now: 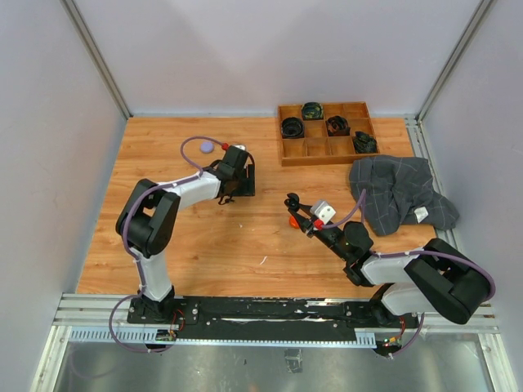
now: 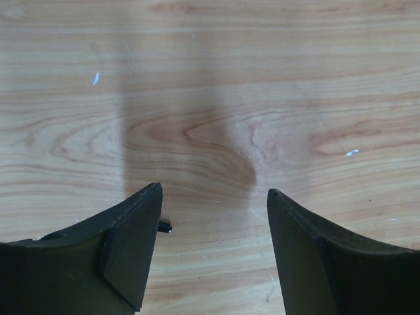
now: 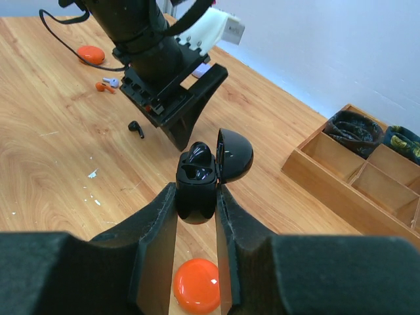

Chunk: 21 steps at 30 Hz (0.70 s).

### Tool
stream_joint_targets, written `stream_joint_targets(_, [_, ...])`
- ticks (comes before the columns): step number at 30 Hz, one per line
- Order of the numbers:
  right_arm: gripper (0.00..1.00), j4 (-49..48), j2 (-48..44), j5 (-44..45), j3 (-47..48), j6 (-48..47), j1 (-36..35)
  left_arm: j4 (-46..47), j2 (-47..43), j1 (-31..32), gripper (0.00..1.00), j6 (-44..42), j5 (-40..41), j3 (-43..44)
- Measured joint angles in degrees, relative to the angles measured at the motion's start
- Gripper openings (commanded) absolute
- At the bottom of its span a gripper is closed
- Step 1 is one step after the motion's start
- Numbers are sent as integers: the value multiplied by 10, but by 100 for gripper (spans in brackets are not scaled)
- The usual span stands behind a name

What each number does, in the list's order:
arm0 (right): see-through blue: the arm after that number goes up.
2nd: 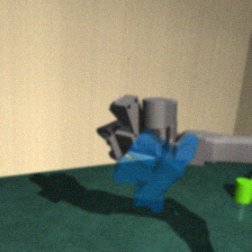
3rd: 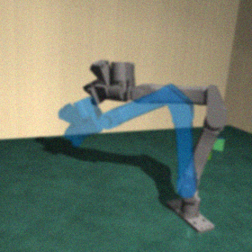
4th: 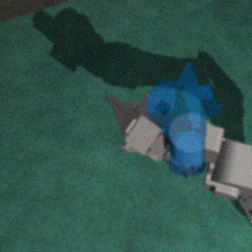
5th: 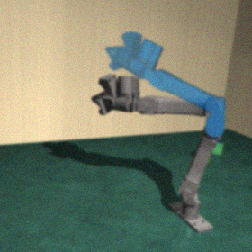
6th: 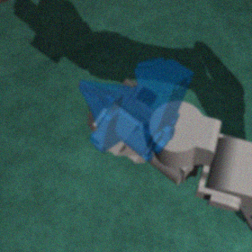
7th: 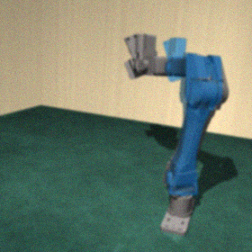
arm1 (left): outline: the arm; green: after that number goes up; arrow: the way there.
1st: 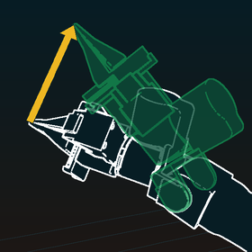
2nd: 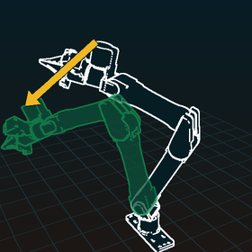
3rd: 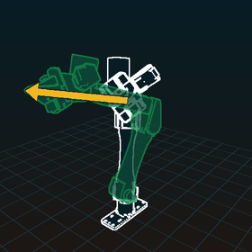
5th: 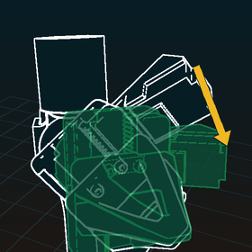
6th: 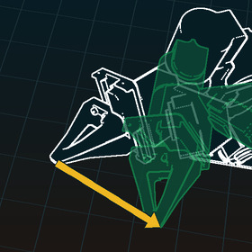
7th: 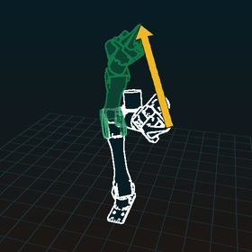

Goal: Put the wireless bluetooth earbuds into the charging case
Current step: Pick up the earbud from the center of the board.

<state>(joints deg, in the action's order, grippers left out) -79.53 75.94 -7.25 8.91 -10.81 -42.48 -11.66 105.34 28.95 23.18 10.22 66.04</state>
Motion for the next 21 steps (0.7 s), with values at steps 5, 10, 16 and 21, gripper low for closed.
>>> stream_joint_targets(5, [1,0,0,0,0,0,0,-11,18,0,69,-2,-13,2])
stream_joint_targets(10, [1,0,0,0,0,0,0,-12,17,0,68,-2,-27,0])
stream_joint_targets(16, [1,0,0,0,0,0,0,-16,0,0,68,0,-44,-19])
stream_joint_targets(21, [1,0,0,0,0,0,0,-39,-16,0,68,0,-54,-31])
